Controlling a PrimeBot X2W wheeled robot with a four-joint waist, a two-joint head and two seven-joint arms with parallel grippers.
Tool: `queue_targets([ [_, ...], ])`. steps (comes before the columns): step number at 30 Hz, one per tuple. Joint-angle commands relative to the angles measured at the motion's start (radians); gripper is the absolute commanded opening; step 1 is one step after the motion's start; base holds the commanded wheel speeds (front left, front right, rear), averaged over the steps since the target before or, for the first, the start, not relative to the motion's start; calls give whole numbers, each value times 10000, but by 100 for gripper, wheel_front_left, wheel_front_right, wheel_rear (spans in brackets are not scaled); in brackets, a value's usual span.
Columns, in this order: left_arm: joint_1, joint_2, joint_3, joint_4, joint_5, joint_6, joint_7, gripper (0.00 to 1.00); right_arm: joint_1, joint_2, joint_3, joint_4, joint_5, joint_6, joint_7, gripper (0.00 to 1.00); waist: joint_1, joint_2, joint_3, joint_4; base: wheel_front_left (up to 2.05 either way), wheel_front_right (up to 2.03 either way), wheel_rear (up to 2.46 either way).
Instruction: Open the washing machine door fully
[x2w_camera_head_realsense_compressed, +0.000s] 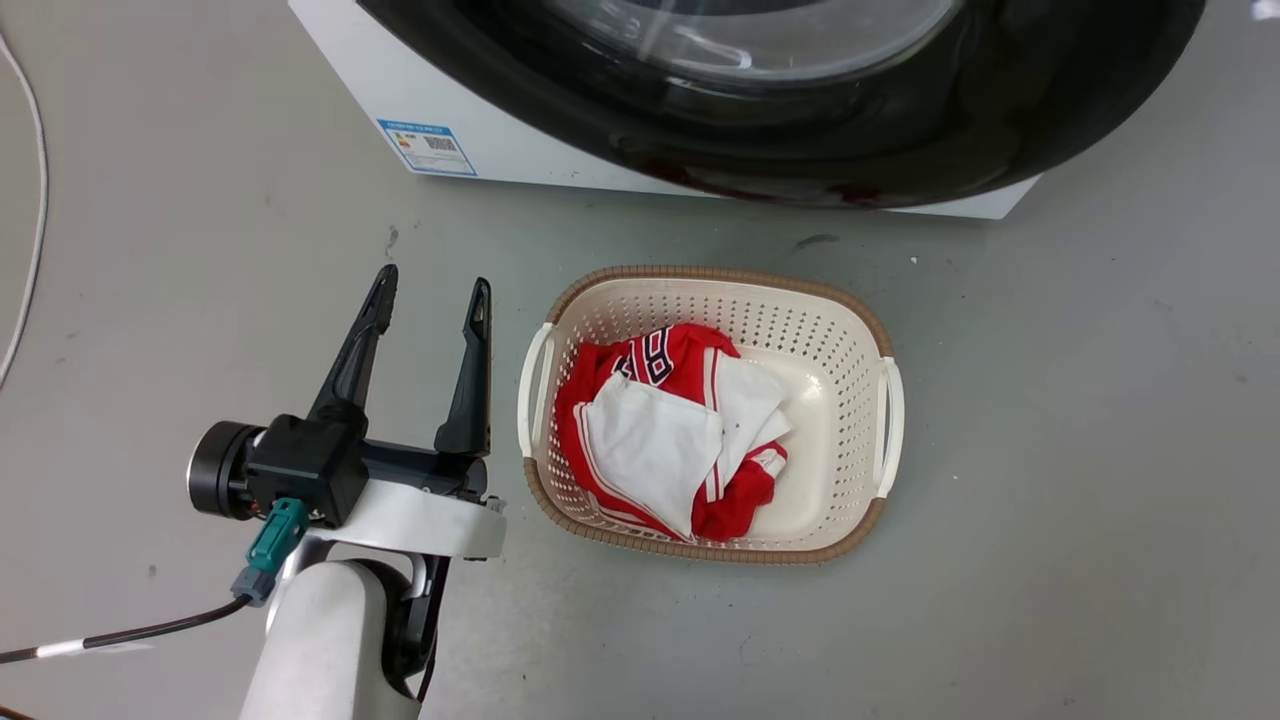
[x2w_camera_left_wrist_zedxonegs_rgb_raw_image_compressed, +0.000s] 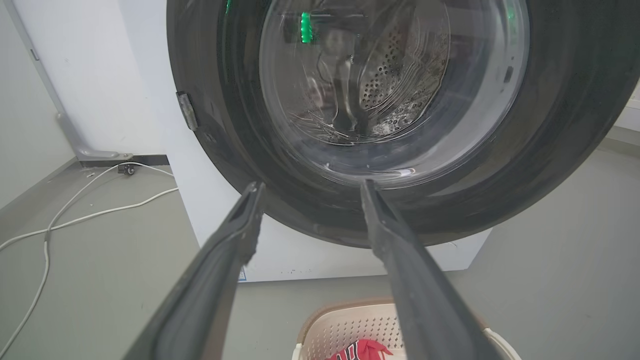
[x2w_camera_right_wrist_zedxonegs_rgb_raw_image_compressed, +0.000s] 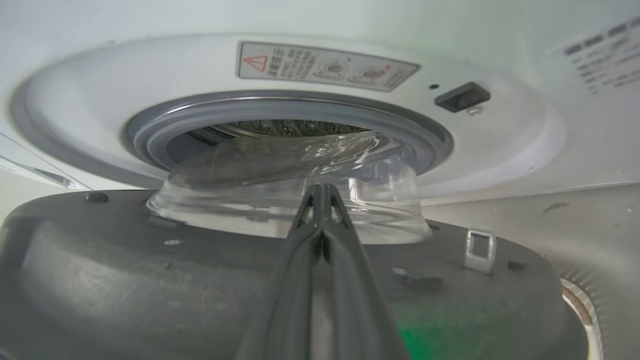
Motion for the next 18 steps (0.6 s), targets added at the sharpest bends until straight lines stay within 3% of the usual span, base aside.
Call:
queue_targets([
  [1, -14, -9, 14, 18, 12, 55, -26, 100, 279, 244, 40, -168, 137, 6, 380, 0, -1, 0, -145, -69, 0, 0, 0],
  [8, 261, -9, 105, 201, 83, 71, -26, 100, 1279, 404, 136, -909, 465, 4, 1803, 0, -1, 0, -808, -297, 0, 0, 0],
  [18, 938, -9, 262, 419, 106, 120, -26, 100, 3412, 1001, 255, -2386, 1017, 4, 2832, 0, -1, 0, -2052, -561, 0, 0, 0],
])
